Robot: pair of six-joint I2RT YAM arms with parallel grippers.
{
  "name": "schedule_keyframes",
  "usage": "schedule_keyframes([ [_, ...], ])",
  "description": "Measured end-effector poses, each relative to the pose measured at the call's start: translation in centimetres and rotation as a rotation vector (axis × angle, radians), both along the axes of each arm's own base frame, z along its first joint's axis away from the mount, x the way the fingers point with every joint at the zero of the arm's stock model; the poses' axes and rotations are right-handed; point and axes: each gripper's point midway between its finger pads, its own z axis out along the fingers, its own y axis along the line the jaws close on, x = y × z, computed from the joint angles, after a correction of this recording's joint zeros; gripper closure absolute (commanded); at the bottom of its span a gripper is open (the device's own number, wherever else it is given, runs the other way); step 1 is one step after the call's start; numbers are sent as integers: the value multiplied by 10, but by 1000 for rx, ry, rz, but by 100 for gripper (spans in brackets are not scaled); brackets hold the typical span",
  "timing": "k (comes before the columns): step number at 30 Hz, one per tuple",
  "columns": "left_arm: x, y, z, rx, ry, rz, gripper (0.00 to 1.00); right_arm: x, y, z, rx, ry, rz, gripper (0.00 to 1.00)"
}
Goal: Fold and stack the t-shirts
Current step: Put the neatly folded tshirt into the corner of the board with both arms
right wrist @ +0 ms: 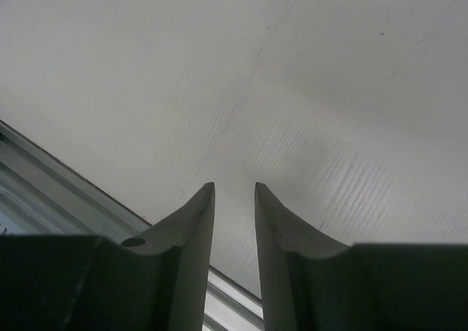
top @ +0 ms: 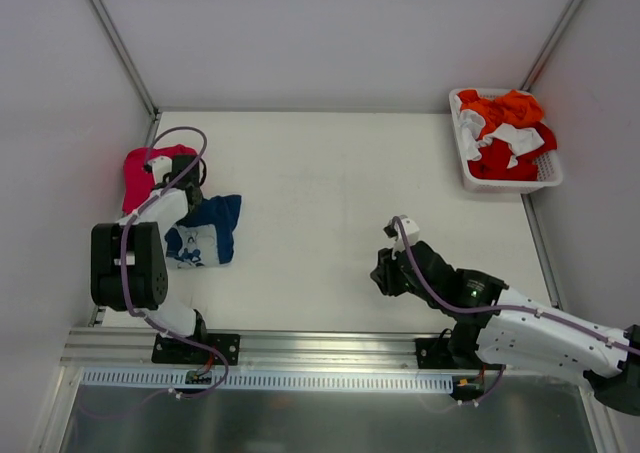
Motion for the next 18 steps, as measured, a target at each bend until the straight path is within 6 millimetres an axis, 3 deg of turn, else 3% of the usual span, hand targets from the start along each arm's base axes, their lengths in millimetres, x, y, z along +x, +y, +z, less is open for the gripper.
schedule_keyframes([
  [1, 1, 2, -8, -5, 23, 6, 79, 0, 1, -1, 2, 4, 2, 66],
  [2, 1, 3, -16, -12, 50, 5, 32, -1, 3, -1, 5, 8, 3, 59],
  [3, 1, 2, -25, -21, 79, -5, 11, -1, 4, -1, 10, 13, 2, 31],
  [4, -1, 0, -33, -29, 101, -7, 2, -2, 5, -2, 17, 21, 0, 24],
  [6, -3, 2, -34, -20, 114, 0, 1, -1, 6, -1, 18, 19, 4, 12],
  [12, 0, -9, -22, -76, 44, -24, 1, 1, 16, -3, 27, 21, 21, 5],
  [18, 1, -43, 37, -72, -152, -124, 1, 4, 45, -14, -6, 60, 86, 5],
])
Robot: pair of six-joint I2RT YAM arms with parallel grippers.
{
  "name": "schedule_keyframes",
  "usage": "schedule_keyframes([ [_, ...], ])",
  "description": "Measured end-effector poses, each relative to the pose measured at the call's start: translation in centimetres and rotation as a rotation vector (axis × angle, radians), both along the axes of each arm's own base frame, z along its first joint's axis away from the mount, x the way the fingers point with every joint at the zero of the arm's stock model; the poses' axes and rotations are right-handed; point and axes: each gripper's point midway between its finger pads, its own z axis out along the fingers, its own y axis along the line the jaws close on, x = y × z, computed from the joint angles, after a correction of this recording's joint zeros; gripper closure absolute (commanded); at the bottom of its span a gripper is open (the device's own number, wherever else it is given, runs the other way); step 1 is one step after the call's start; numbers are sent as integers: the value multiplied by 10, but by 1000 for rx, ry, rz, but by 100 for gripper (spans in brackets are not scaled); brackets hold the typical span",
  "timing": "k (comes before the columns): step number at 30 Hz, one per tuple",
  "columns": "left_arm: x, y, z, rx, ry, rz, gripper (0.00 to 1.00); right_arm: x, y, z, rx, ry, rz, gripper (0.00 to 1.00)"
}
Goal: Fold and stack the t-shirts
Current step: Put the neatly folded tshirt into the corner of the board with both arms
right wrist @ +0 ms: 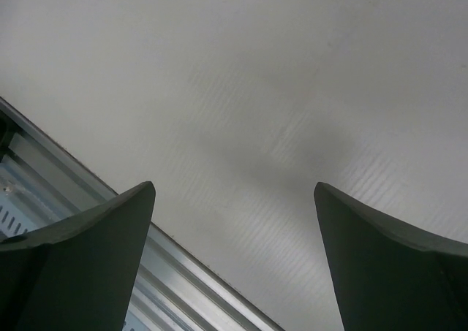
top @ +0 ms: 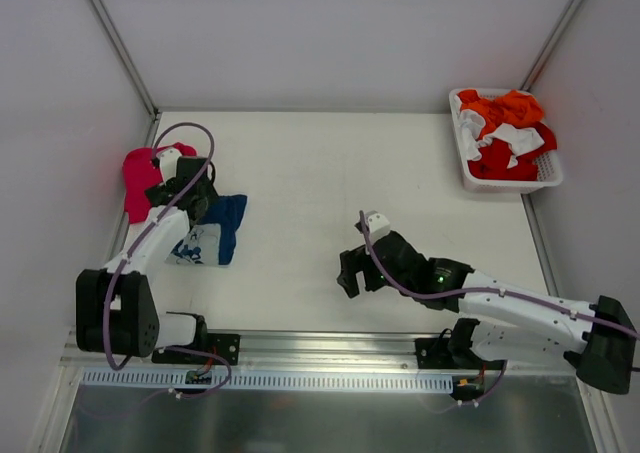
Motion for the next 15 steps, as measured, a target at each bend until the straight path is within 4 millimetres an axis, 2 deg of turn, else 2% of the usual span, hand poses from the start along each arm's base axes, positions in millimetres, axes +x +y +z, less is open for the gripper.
schedule_keyframes([
  [3, 0, -21, 24, -17, -80, -53, 1, 5, 21, 7, 8, 1, 41, 5],
  [7, -13, -46, 38, -41, -143, -121, 1, 16, 56, 23, 46, -19, 90, 3],
  [10, -32, -48, 35, -52, -162, -127, 1, 26, 88, 22, 58, -14, 130, 3],
  [15, -52, -37, 17, -32, -136, -81, 1, 37, 148, -4, 81, 62, 212, 3],
])
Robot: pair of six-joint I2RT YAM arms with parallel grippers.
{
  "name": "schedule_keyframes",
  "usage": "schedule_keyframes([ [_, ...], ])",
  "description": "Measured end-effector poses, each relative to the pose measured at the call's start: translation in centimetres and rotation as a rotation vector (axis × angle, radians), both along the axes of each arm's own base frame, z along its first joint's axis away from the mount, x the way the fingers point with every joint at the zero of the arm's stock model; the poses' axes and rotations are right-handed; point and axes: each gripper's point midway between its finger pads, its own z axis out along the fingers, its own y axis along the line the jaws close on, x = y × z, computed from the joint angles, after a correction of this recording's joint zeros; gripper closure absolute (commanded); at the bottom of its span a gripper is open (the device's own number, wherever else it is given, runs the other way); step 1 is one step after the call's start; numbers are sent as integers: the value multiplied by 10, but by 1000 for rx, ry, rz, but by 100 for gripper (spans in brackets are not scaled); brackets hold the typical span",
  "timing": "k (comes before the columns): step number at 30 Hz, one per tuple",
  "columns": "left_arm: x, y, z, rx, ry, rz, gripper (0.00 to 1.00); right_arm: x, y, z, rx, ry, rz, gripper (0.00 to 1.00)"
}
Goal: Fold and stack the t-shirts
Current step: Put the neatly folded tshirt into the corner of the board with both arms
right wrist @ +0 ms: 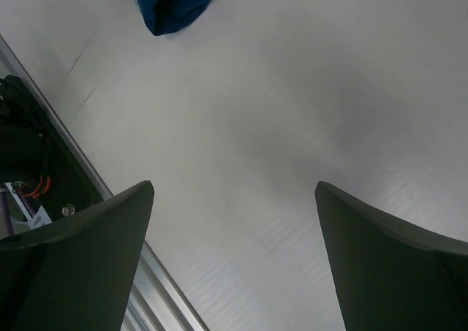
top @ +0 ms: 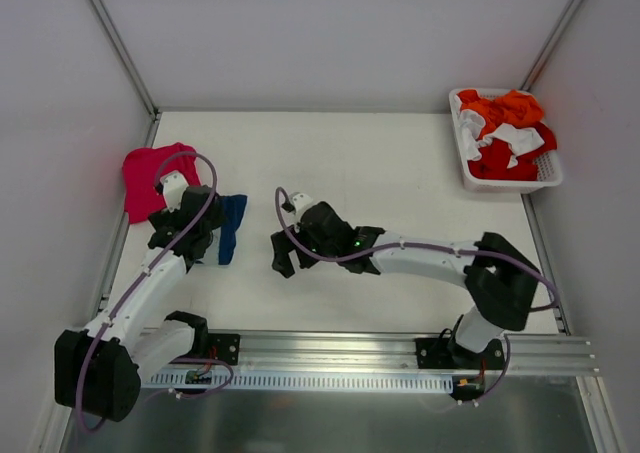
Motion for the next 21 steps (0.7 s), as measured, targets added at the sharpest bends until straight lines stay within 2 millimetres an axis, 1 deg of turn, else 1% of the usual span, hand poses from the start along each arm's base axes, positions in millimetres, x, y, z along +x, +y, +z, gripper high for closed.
schedule_keyframes([
  [2, -5, 2, -9, 6, 19, 7, 1, 4, 24, -12, 12, 38, 33, 3],
  [5, -14, 7, -19, 16, 34, 29, 1, 15, 64, -23, 45, 86, 75, 3],
  [7, -17, 8, -22, 16, 32, 34, 1, 24, 83, -26, 70, 110, 90, 2],
  [10, -19, 7, -27, 6, 15, 28, 1, 41, 110, -24, 123, 135, 101, 3],
  [14, -14, 8, -28, -1, -16, 14, 1, 61, 133, -20, 178, 157, 106, 3],
  [16, -8, 9, -29, -25, -50, 4, 1, 66, 140, -20, 193, 168, 107, 3],
  [17, -7, 11, -31, -39, -64, 4, 1, 68, 146, -20, 206, 172, 111, 3],
  [18, -7, 14, -35, -60, -72, 11, 1, 69, 148, -19, 210, 174, 111, 3],
  [21, -9, 32, -42, -83, -79, 70, 1, 69, 156, -23, 222, 198, 119, 3],
])
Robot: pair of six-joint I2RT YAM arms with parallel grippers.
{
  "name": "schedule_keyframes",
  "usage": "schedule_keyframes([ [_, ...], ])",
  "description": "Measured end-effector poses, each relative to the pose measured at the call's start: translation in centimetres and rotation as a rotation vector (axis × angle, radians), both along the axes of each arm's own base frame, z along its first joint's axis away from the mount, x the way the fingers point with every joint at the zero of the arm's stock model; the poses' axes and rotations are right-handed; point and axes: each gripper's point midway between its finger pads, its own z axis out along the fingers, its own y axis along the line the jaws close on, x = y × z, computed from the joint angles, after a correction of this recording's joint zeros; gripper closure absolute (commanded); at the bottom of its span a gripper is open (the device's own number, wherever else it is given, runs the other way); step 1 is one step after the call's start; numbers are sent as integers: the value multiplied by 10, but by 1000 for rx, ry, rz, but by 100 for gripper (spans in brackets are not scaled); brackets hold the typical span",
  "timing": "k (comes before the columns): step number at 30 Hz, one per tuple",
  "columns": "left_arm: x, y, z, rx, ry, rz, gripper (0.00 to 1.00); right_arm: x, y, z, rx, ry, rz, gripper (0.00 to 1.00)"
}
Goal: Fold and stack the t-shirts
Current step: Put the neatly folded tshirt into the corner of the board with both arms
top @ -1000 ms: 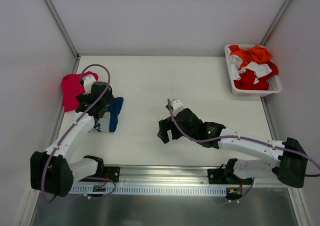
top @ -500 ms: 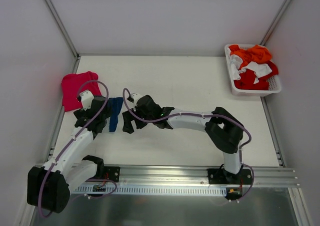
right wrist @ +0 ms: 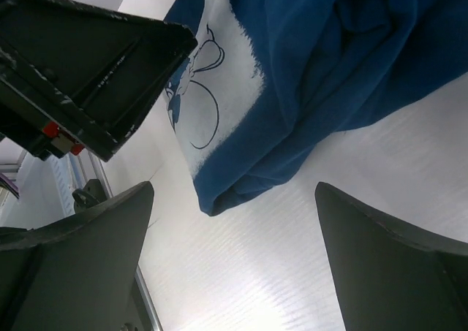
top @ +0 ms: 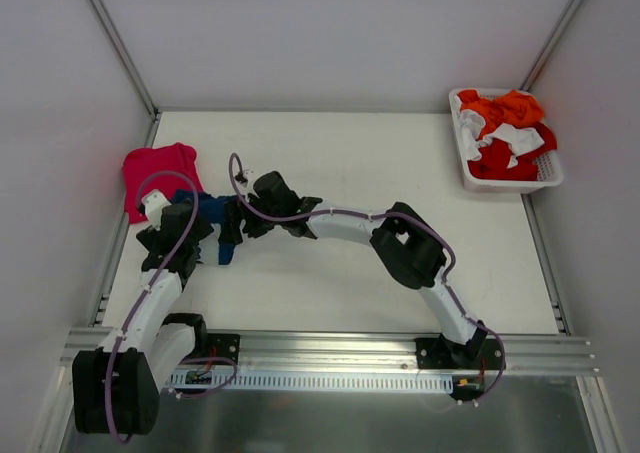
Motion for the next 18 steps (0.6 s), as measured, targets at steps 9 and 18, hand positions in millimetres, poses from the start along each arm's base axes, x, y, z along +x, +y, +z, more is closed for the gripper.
schedule_keyframes([
  [9, 12, 13, 0, -53, -55, 26, 1, -6, 2, -19, -15, 52, 14, 2],
  [18, 15, 49, -27, -136, -61, 100, 1, -7, 5, -14, 12, 52, 21, 2],
])
